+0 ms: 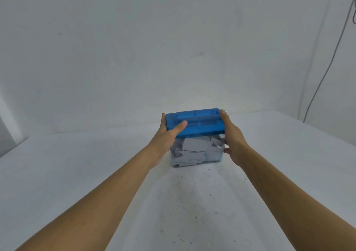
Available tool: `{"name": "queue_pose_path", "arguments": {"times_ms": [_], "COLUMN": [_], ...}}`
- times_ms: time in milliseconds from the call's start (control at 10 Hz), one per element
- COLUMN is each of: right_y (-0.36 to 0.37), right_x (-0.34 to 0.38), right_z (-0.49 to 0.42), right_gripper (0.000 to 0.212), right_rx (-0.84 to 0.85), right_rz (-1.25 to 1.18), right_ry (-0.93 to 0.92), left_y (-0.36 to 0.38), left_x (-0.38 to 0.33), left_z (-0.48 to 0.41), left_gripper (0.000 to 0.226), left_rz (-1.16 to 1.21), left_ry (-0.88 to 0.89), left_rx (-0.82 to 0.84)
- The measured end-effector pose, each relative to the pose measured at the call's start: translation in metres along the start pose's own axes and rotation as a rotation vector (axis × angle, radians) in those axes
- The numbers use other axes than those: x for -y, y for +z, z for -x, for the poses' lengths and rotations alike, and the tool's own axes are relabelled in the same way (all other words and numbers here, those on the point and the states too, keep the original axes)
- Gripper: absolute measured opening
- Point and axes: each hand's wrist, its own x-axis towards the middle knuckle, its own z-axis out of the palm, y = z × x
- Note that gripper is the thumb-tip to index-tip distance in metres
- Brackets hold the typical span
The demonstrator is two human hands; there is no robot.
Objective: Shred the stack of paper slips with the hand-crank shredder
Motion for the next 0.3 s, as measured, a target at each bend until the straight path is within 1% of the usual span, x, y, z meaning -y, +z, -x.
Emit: {"name": "queue_pose_path", "arguments": {"times_ms": [100,200,300], "right_y": [-0.002,-0.005,-0.01], "right_x": [0.006,0.012,0.019], "right_z": [0.002,0.007,0.014], "right_gripper": [0.056,0.055,0.053], "right_rx": [0.023,0.021,-0.031], "right_rz": [0.007,0.021,0.04], "right_ry": [-0.005,-0.017,-0.048], "left_y": [-0.002,-0.004,-0.006], "left_x": [-0.004,-0.01,-0.018], "left_z": [-0.001,-0.001,0.003], "left_gripper": [0.126,0.138,0.119], "left_rz": [-0.045,-0.029,-0.06], "left_ry": [-0.026,-0.032,-0.039], "left_rx": [0.027,0.02,0.014]}}
